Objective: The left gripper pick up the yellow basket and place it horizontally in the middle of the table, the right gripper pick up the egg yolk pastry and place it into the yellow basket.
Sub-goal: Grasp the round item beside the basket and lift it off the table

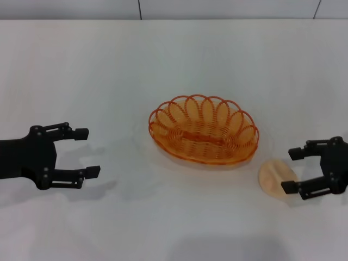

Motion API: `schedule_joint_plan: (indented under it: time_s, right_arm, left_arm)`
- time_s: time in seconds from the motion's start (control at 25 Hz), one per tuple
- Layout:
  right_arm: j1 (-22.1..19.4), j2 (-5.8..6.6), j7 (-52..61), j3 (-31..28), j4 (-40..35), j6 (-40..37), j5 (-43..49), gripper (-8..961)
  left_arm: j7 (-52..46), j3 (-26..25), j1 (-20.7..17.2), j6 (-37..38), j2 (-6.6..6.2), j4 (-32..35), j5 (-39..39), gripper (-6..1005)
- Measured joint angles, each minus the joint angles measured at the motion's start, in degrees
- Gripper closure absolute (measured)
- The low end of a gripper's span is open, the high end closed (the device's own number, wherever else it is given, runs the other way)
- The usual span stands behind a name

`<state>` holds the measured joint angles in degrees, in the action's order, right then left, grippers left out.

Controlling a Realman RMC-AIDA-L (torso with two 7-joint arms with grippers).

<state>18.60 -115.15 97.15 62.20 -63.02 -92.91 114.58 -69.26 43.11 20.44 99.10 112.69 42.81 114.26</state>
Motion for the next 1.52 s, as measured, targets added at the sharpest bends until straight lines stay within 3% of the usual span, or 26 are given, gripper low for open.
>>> schedule_joint_plan:
  time_s: [0.44,0.92,1.0,1.24,1.52]
  right_arm:
    - [0.0,-0.08,0.3,7.0,1.2,7.0,-0.6,133]
    - [0.0,-0.06,0.3,7.3,2.9,9.6,-0.7,163]
    - [0.0,-0.06,0.0,7.5,2.9,9.6,-0.5,400]
    - [0.0,-0.06,-0.2,7.7,2.9,9.7,-0.3,634]
    - [0.0,-0.07,-0.8,7.4,2.7,9.3,-0.6,763]
  left_arm:
    - [0.0,0.0,0.1,-0.1,0.47,0.0,0.5,125]
    - [-0.3,-0.1,0.5,-0.4,0.87,0.0,0.2,125]
    - [-0.3,-0.1,0.5,-0.4,0.87,0.1,0.2,125]
    - [-0.3,-0.1,0.6,-0.4,1.02,0.3,0.3,125]
    - [-0.3,0.4,0.3,0.0,1.04,0.2,0.7,125]
